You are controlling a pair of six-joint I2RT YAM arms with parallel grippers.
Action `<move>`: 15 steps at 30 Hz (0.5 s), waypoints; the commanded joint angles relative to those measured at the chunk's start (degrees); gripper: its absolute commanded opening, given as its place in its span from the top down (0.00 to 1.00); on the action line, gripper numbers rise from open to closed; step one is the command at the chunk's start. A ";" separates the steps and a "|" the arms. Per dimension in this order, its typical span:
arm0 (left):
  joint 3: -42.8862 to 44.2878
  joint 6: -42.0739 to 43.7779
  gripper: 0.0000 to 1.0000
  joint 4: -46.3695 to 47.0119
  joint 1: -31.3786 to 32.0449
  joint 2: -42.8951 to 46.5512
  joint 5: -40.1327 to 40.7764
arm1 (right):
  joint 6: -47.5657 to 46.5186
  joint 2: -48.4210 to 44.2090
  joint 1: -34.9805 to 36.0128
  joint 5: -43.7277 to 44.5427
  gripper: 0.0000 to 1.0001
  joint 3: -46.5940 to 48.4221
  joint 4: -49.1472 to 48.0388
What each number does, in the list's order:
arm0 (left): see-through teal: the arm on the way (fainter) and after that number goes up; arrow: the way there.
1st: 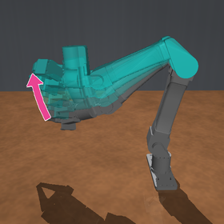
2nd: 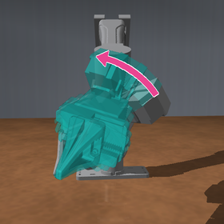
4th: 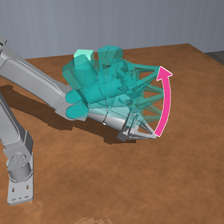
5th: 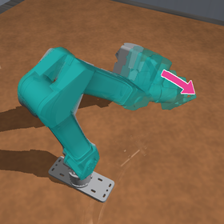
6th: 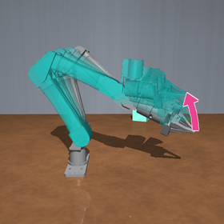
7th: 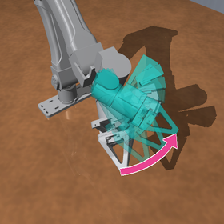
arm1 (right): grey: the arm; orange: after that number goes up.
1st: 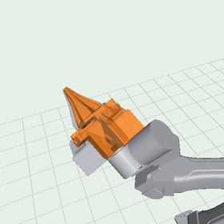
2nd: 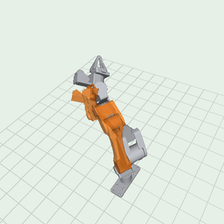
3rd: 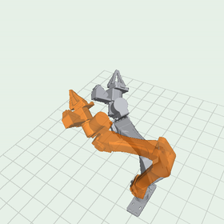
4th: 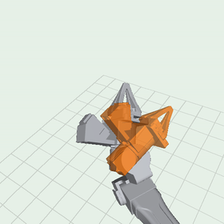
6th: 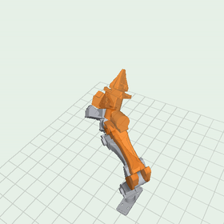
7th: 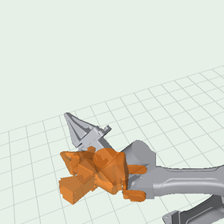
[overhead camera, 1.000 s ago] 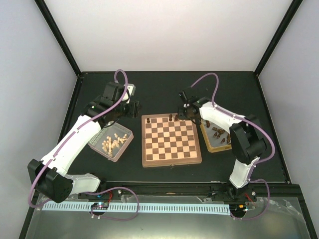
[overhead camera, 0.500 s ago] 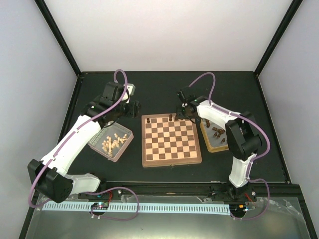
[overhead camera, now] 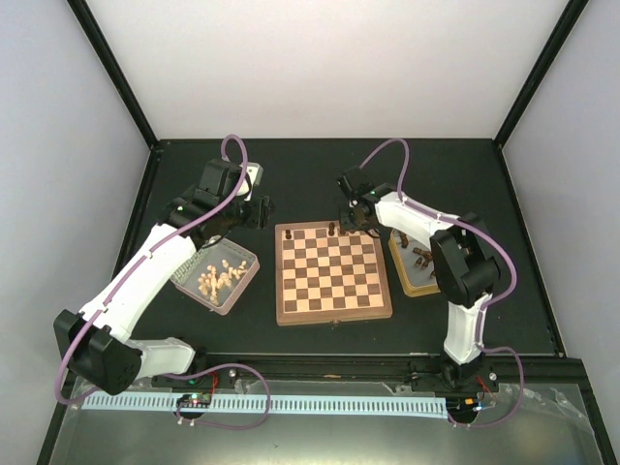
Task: Set up the chess pieces on the board
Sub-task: Place the chess piece on the chessboard.
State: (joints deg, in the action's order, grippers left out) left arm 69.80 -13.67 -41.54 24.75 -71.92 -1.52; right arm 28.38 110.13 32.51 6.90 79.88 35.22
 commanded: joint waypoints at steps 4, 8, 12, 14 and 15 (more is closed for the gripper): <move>-0.19 0.27 0.37 1.23 -0.41 1.70 0.11 | -0.83 0.58 0.25 2.23 0.81 2.41 2.59; -0.19 0.22 0.37 1.28 -0.46 1.69 0.11 | -0.91 -0.21 0.27 1.92 0.77 2.78 3.07; -0.19 0.18 0.37 1.23 -0.49 1.85 0.28 | -0.25 -3.17 0.21 1.71 0.76 2.34 2.66; -0.19 0.16 0.37 1.35 -0.50 2.03 0.46 | 0.57 -6.06 0.12 2.87 0.74 1.48 2.05; -0.19 0.07 0.37 1.34 -0.50 2.11 0.49 | 0.79 -7.54 0.09 3.37 0.73 0.79 1.62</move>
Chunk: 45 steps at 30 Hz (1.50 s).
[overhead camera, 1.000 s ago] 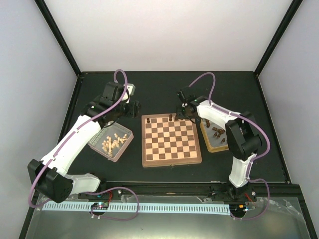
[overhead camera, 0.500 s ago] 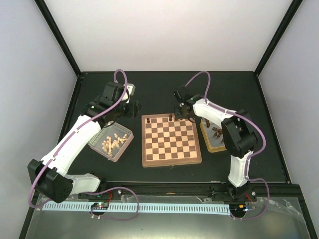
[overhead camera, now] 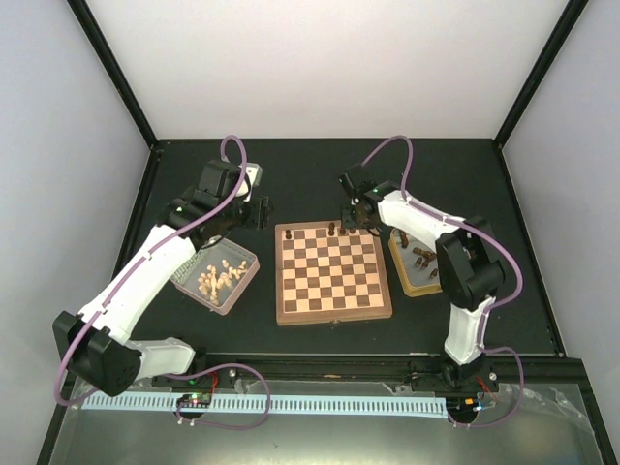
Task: Set up the chess pieces on the board
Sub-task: Place the chess piece on the chessboard, then pick up the chess piece from the storage box.
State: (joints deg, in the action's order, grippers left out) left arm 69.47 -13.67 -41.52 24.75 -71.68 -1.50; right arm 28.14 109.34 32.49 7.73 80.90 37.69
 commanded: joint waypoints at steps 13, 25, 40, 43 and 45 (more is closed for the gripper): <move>-0.89 -0.39 0.35 3.21 -0.77 3.63 -0.74 | 3.67 -28.32 -12.53 2.88 0.68 -22.10 -5.63; -2.61 -0.68 0.29 6.57 -0.85 5.96 -3.82 | 3.25 -29.01 -19.92 1.28 0.67 -33.84 -5.64; -4.56 0.47 0.11 8.75 -0.85 7.96 -4.11 | 2.55 -23.52 -19.92 0.58 0.79 -35.21 -7.83; -4.61 0.58 0.09 8.82 -0.85 8.12 -4.04 | 2.30 -22.75 -19.92 0.96 0.82 -34.94 -8.18; -4.62 0.58 0.09 8.93 -0.85 8.17 -4.03 | 2.07 -22.75 -19.94 1.61 0.89 -34.51 -8.14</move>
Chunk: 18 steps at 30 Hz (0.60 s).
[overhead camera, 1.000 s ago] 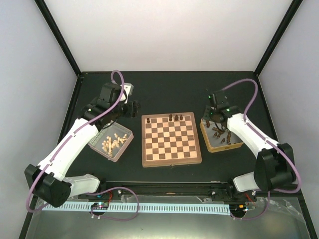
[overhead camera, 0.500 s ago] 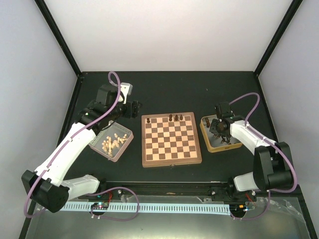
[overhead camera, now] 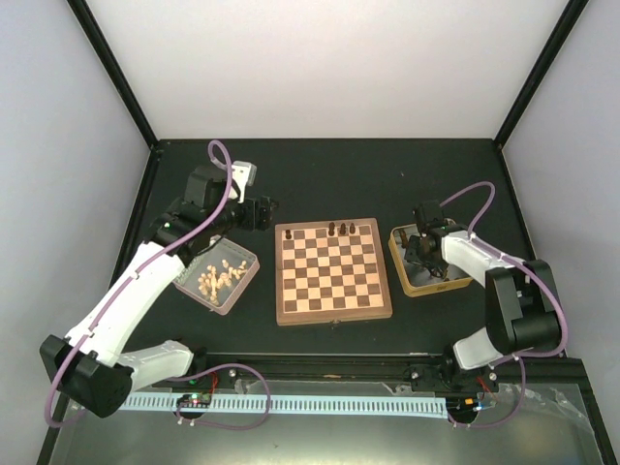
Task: Set up the chess pieces on the board
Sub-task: Pick up the chess piece from the storage box.
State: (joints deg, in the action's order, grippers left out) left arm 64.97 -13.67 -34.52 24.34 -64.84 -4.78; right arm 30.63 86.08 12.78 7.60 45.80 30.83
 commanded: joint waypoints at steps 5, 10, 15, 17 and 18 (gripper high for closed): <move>-0.24 0.60 0.07 2.02 -0.43 1.51 -0.72 | -0.95 -1.42 -0.21 3.22 0.96 2.16 0.12; -0.41 0.49 0.03 2.41 -0.43 1.89 -0.60 | -0.80 -5.48 0.81 2.71 0.96 4.30 2.93; -0.96 0.55 0.01 3.16 -0.43 2.58 -0.19 | -0.06 -7.52 5.09 0.71 0.95 7.94 4.95; -1.14 0.51 0.01 3.37 -0.43 2.98 -0.18 | 0.30 -6.73 6.97 -0.51 0.95 9.63 4.95; -1.23 0.49 0.01 3.49 -0.43 3.11 -0.23 | 0.39 -6.07 8.00 -0.94 0.94 10.50 4.99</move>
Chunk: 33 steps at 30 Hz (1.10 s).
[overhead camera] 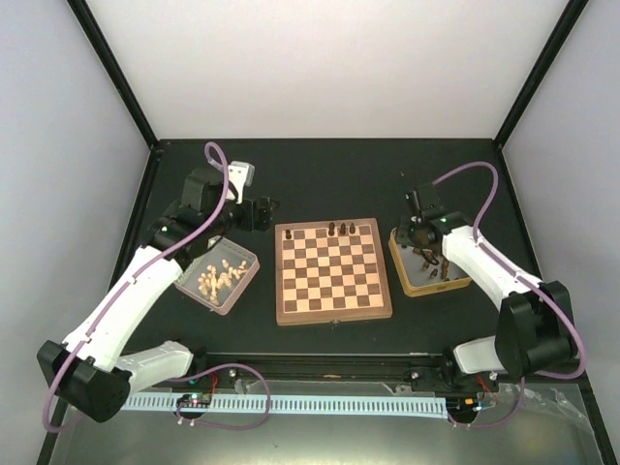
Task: Set up the chess pieces on the board
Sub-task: Pick up the chess piece from the storage box, then place the chess piece on the chessboard.
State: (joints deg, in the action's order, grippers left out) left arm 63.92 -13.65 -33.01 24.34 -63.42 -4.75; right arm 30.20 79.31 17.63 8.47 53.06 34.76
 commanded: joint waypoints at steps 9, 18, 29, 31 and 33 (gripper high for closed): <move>-0.99 1.00 0.01 2.87 -0.43 2.62 -0.50 | 0.16 11.83 10.28 -2.18 0.93 12.97 1.68; -1.17 1.56 0.01 3.07 -0.41 2.59 -0.33 | -1.05 20.01 12.68 -1.80 0.92 18.59 3.37; -1.24 1.78 0.01 3.08 -0.43 2.41 -0.50 | -1.52 23.87 13.22 -1.73 0.91 18.75 2.98; -1.25 1.80 0.01 3.08 -0.45 2.42 -0.49 | -1.41 24.32 13.28 -1.39 0.91 18.75 2.71; -1.25 1.78 0.01 3.05 -0.43 2.34 -0.38 | -1.25 24.72 13.23 -1.16 0.91 18.85 2.69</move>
State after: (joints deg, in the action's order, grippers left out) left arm 62.74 -12.58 -31.48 24.34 -61.82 -4.75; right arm 29.19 102.85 30.52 6.31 70.70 37.52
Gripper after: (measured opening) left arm 0.988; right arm 0.095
